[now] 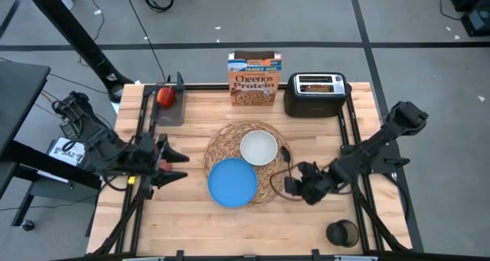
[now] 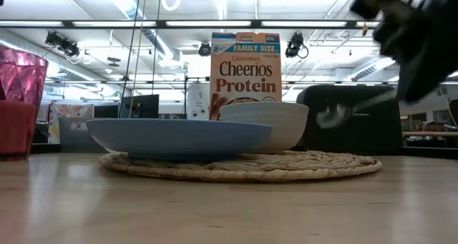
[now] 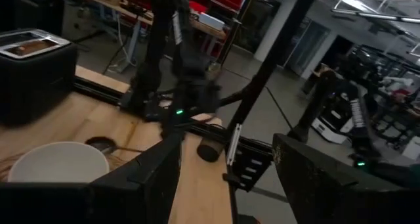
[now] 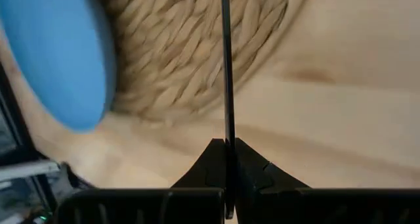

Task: Arrange a breakfast setting
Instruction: Put the black spoon on the brown table mat to the right of the blue plate, then pour the cereal into the white bowl

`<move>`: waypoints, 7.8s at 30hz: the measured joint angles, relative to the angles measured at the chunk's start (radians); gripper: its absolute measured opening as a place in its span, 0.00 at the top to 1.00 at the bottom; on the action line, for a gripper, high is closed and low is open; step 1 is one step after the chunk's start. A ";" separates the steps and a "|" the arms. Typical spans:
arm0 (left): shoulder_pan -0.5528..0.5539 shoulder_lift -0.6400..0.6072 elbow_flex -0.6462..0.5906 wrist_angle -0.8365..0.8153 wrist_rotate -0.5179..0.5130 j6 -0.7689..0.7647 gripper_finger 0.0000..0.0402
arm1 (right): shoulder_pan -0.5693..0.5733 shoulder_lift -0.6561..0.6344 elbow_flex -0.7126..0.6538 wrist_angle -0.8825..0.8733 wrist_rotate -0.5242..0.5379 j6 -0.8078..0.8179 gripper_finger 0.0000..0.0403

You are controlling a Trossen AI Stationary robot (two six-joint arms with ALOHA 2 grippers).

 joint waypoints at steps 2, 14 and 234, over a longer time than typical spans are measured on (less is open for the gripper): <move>-0.006 0.000 0.000 0.006 0.000 0.000 0.40 | -0.036 -0.001 -0.068 0.096 -0.012 0.001 0.98; 0.011 0.000 0.000 0.008 -0.001 0.026 0.40 | -0.156 0.045 -0.123 0.288 0.034 -0.007 0.98; 0.925 0.311 0.034 0.412 0.695 0.560 0.21 | -1.128 -0.189 0.742 0.090 -1.222 -2.283 0.74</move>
